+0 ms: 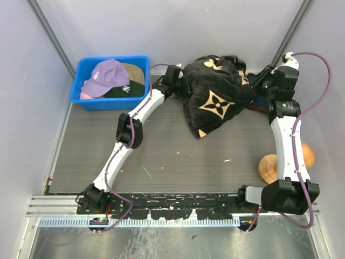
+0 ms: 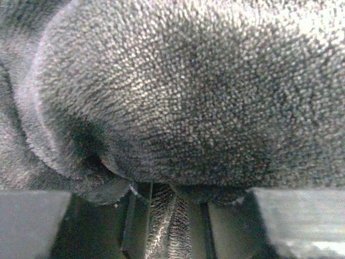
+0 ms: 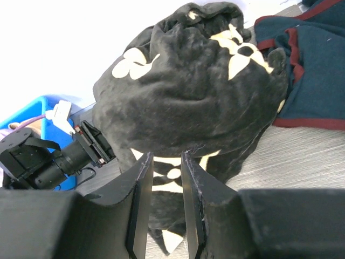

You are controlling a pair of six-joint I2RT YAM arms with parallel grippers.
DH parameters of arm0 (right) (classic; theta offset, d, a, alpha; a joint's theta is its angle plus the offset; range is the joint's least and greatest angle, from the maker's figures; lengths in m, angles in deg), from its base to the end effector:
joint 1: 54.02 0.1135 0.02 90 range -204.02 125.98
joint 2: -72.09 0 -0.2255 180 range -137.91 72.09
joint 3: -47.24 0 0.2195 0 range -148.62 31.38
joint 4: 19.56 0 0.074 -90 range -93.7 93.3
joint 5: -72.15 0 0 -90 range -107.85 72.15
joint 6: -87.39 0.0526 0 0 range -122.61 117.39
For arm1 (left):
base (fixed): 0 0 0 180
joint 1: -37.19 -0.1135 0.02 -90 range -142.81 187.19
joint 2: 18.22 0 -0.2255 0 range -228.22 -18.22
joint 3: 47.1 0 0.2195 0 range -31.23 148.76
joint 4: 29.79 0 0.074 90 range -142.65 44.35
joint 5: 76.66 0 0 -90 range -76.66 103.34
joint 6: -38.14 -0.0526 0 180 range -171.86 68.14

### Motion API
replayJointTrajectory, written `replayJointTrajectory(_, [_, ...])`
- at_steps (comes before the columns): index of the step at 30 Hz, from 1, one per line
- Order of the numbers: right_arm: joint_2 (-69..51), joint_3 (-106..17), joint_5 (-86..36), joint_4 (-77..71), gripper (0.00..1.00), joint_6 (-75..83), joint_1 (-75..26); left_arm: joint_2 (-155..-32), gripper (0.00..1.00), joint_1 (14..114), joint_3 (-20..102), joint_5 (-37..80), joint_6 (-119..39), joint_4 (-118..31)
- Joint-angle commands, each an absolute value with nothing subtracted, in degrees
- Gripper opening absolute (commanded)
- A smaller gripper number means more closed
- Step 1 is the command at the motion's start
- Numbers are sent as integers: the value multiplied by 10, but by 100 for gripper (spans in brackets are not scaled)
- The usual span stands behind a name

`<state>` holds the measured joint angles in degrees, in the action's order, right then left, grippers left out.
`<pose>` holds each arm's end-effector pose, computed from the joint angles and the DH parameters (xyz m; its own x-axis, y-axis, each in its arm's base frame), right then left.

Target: Stack the hats

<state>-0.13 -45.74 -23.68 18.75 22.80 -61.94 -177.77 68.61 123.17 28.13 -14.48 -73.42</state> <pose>0.2749 -0.0329 0.3679 -0.2521 0.4661 -0.8481 0.1653 0.8842 0.4368 0.4639 -0.2991 0.1653 -0.7855 -0.2080 -0.5829 0.2644 0.7388 -0.6199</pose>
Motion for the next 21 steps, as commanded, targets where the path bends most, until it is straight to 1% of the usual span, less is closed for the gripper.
replayJointTrajectory(1, [28, -458, -236, 180, 33, 223, -609, -1751, 44, 723, 1223, 349, -139, -637])
replayJointTrajectory(2, [30, -458, -236, 182, 33, 222, -607, -1725, 48, 720, 1193, 342, -150, -640])
replayJointTrajectory(8, [43, -459, -226, 185, 34, 212, -602, -1493, 65, 696, 930, 294, -210, -598])
replayJointTrajectory(10, [39, -470, -224, 188, 36, 208, -602, -1428, 69, 695, 851, 281, -231, -598])
replayJointTrajectory(17, [27, -511, -234, 188, 43, 215, -602, -1239, 71, 716, 556, 269, -263, -576])
replayJointTrajectory(19, [27, -514, -244, 184, 45, 224, -602, -1197, 72, 728, 491, 259, -273, -566])
replayJointTrajectory(21, [30, -511, -251, 183, 45, 233, -602, -1168, 72, 737, 451, 253, -280, -570])
